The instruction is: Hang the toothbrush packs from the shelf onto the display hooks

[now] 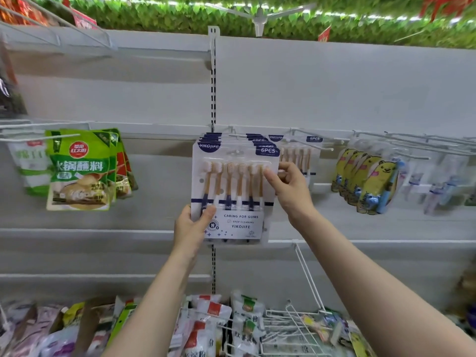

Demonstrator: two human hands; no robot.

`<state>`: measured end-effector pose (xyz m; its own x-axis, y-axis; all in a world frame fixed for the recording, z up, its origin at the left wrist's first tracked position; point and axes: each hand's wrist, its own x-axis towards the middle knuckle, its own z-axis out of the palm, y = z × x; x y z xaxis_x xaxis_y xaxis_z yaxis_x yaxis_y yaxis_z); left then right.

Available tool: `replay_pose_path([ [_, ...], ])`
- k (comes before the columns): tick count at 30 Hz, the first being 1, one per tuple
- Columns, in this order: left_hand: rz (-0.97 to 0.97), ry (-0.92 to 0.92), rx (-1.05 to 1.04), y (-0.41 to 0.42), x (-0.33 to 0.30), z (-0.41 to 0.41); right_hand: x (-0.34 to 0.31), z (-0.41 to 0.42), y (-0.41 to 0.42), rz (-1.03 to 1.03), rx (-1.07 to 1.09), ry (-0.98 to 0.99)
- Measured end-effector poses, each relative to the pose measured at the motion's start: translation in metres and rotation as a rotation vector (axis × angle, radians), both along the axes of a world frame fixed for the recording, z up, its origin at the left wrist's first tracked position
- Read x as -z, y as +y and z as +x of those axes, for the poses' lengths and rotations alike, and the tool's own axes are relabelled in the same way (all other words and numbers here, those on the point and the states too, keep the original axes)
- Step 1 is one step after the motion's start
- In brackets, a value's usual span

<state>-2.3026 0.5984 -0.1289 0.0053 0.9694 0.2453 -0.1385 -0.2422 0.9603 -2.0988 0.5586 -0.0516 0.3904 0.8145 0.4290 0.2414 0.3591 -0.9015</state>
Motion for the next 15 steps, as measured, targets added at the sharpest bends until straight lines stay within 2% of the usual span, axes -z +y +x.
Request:
replay_pose_path([
  [10,-0.067,0.046,0.002,0.001,0.016,-0.001,0.007,0.001,-0.005,-0.061,0.089,-0.084],
  [15,-0.278,0.237,0.003,-0.018,0.041,0.006,0.026,0.018,-0.026,-0.233,0.177,-0.225],
])
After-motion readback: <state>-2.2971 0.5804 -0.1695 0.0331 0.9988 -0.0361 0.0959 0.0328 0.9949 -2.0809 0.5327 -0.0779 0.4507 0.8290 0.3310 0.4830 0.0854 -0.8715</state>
